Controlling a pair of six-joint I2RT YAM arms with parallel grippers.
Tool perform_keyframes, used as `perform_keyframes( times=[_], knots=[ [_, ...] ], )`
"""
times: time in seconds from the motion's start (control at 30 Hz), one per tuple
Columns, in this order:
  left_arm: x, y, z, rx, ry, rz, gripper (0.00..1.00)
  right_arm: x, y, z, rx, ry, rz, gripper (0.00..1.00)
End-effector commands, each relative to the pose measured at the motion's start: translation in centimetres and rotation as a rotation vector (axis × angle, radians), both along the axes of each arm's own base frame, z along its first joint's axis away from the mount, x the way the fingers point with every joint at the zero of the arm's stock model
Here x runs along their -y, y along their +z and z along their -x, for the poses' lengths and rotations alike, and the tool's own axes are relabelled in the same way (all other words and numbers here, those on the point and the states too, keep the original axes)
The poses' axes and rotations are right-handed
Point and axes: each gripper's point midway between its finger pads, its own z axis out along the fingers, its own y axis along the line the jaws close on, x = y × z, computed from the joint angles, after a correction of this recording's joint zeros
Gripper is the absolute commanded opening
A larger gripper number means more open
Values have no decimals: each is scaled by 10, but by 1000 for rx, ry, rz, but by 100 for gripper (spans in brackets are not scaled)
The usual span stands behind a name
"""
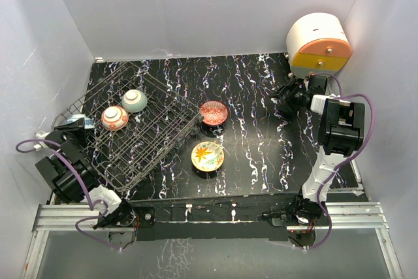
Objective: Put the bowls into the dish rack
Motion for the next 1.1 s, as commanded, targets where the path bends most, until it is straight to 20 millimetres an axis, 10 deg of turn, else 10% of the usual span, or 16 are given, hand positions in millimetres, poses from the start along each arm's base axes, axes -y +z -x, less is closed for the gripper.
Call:
perform_keyframes(
  times=[0.0, 0.37, 0.73, 1.07],
  knots=[
    [26, -44, 27, -139, -35, 95, 28, 3, 11, -10, 73, 12, 11, 76],
    [40, -44, 38, -105, -37, 126, 23, 3, 16, -12, 85, 10, 11, 76],
    [80, -36, 48, -16, -83, 242, 51, 0, 12, -6, 81, 3, -11, 76],
    [116, -28, 45, -117, -162, 202, 56, -2, 19, -8, 103, -1, -32, 76]
  ],
)
